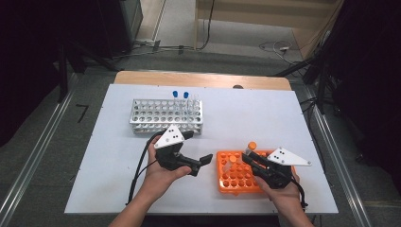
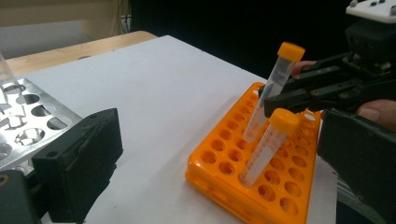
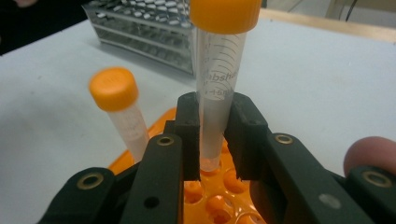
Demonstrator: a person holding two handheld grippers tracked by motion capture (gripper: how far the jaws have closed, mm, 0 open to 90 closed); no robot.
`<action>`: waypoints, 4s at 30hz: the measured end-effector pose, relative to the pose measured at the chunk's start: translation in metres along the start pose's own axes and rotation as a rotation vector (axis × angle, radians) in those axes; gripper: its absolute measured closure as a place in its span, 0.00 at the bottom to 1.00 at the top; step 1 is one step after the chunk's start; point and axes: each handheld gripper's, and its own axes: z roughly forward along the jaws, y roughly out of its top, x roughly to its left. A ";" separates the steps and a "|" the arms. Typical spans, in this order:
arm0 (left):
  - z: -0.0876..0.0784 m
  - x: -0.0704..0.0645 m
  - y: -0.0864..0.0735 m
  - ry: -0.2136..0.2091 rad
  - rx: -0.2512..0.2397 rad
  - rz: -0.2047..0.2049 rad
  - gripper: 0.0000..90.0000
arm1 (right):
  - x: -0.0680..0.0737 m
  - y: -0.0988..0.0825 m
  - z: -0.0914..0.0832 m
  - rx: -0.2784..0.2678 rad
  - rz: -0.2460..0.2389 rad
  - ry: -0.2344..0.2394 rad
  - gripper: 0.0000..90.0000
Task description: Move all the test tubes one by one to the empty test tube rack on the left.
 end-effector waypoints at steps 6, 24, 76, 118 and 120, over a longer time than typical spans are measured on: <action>0.002 -0.003 0.005 -0.010 -0.011 0.009 0.04 | 0.002 0.013 0.002 -0.012 -0.033 0.027 0.82; -0.004 -0.005 0.016 -0.034 -0.054 0.025 0.16 | 0.029 0.044 0.018 -0.052 -0.066 0.138 0.82; 0.003 -0.021 0.017 -0.163 -0.037 0.153 0.79 | 0.063 0.033 0.033 -0.010 -0.112 0.295 0.80; -0.026 0.126 0.043 0.281 -0.168 0.001 0.79 | -0.015 0.012 -0.018 -0.048 -0.032 0.212 0.01; -0.023 0.132 0.044 0.297 -0.169 -0.005 0.79 | -0.018 0.011 -0.019 -0.049 -0.031 0.209 0.01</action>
